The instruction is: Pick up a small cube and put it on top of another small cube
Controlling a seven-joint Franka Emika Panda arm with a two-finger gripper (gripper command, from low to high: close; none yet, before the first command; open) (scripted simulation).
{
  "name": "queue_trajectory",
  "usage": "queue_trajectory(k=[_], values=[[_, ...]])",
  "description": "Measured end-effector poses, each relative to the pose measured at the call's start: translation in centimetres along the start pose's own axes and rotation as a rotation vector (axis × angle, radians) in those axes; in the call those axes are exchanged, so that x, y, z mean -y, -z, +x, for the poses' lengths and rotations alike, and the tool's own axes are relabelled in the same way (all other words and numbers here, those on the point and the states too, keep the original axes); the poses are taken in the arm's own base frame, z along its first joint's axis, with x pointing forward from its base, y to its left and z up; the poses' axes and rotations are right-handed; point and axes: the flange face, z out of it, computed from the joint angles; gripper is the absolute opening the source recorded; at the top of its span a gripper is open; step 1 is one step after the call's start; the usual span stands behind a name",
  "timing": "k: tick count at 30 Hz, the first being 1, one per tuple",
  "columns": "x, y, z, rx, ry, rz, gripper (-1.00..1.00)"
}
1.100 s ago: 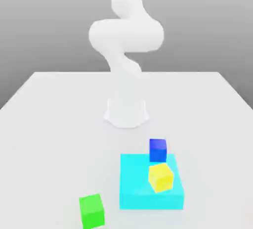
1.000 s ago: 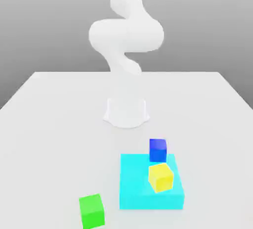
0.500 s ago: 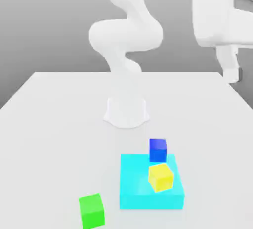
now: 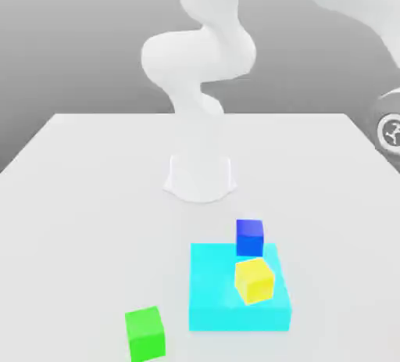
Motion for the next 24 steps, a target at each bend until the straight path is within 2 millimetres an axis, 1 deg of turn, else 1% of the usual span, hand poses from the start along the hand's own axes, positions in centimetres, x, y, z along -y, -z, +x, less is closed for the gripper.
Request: queue_trajectory(k=[3, 4, 9, 10, 11, 12, 15, 19, 24], values=[[0.4, -4.9, -0.1, 0.008, 0.015, 0.002, 0.00], [0.5, -5.8, -0.2, 0.009, 0.016, 0.002, -1.00], [0.5, -5.8, -0.2, 0.011, 0.016, 0.003, -1.00], [0.5, -6.2, -0.2, 0.011, 0.017, 0.003, -1.00], [0.5, -5.6, -0.2, 0.011, 0.017, 0.003, -1.00], [0.5, -4.5, -0.1, 0.011, 0.016, 0.002, -1.00], [0.3, -0.3, -0.3, 0.011, 0.015, 0.001, -1.00], [-2.3, 3.3, -3.1, 0.012, -0.033, -0.021, -1.00], [-5.5, 6.8, -7.7, 0.013, -0.108, -0.043, -1.00]])
